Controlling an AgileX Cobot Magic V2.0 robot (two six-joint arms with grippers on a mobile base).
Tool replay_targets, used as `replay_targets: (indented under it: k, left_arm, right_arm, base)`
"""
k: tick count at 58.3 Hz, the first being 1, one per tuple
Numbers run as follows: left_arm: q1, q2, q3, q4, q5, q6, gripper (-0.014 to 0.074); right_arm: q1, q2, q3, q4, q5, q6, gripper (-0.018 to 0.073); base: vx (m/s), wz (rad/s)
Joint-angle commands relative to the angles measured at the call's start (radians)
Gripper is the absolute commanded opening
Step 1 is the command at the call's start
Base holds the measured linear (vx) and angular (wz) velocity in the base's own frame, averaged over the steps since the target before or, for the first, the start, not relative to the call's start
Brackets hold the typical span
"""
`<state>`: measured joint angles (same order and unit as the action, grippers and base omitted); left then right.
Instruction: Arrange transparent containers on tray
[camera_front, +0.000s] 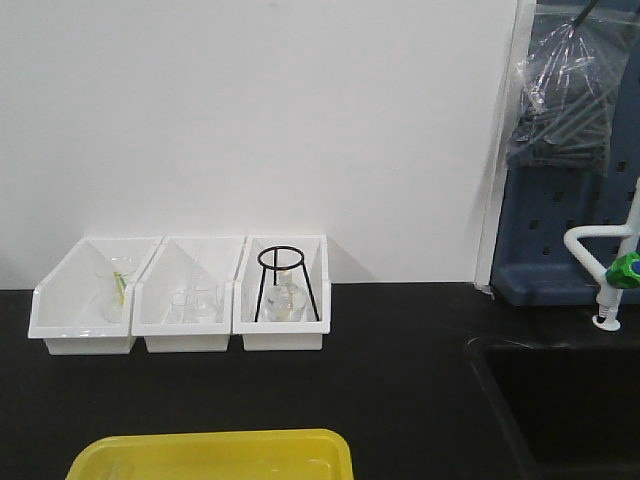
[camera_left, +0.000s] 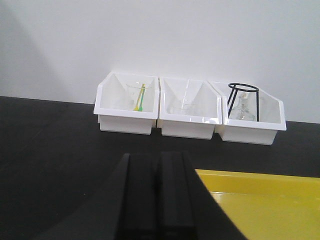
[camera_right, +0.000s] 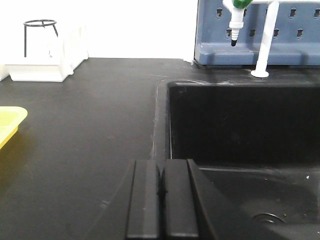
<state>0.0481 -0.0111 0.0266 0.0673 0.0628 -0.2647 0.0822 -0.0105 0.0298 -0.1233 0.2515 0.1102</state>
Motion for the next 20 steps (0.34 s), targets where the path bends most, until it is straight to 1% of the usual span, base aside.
replay_targets:
  k: [1,20]
  left_arm:
    - [0.005,-0.022,0.036,-0.007,-0.076,0.000,-0.0008]
    - [0.005,-0.022,0.036,-0.007,-0.076,0.000,-0.0008]
  right_arm:
    - [-0.005,0.007,0.009,-0.010,-0.079,-0.003,-0.0013]
    - [-0.005,0.007,0.009,-0.010,-0.076,-0.003,-0.0013]
  base:
    - [0.00,0.00]
    - [0.00,0.00]
